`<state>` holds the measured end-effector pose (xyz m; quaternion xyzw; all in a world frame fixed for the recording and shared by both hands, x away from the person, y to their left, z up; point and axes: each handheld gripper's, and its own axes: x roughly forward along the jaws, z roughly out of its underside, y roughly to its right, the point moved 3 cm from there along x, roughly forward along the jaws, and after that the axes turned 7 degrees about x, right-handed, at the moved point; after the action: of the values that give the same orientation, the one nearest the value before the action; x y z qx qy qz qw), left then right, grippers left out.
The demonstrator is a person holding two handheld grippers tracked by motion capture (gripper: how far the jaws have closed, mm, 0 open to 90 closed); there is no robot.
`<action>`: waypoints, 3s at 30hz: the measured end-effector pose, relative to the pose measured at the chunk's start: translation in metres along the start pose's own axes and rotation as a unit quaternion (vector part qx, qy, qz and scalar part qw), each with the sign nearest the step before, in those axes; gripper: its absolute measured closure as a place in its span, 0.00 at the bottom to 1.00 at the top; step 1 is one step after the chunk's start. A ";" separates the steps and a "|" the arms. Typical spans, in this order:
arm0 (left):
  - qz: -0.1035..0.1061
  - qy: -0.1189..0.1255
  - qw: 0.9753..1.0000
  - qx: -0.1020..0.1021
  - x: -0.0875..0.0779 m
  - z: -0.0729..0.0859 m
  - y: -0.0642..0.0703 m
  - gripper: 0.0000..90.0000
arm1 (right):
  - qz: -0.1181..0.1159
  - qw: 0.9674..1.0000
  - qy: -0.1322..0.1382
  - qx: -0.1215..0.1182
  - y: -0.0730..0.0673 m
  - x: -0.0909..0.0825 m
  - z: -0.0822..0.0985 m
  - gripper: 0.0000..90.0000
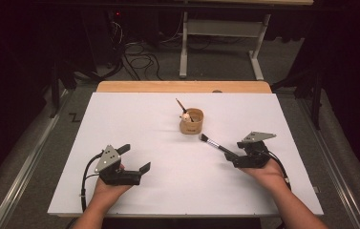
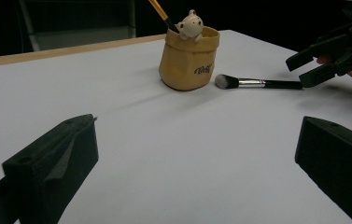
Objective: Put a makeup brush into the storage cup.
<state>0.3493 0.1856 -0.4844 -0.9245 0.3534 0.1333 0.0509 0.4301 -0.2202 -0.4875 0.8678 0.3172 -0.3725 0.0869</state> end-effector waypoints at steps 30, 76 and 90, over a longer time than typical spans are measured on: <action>0.003 0.000 1.000 0.001 0.000 0.000 0.000 0.00 | -0.007 0.997 -0.072 -0.031 0.001 0.006 -0.011 0.43; 0.003 0.001 1.000 0.002 -0.001 -0.002 0.000 0.00 | -0.023 0.983 -0.165 -0.082 -0.009 0.033 -0.046 0.67; 0.004 0.002 1.000 0.002 -0.001 -0.002 0.000 0.00 | -0.027 0.977 -0.196 -0.079 -0.006 0.040 -0.050 0.73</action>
<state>0.3489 0.1859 -0.4822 -0.9233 0.3574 0.1309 0.0514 0.4770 -0.1763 -0.4799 0.7594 0.3457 -0.5112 0.2061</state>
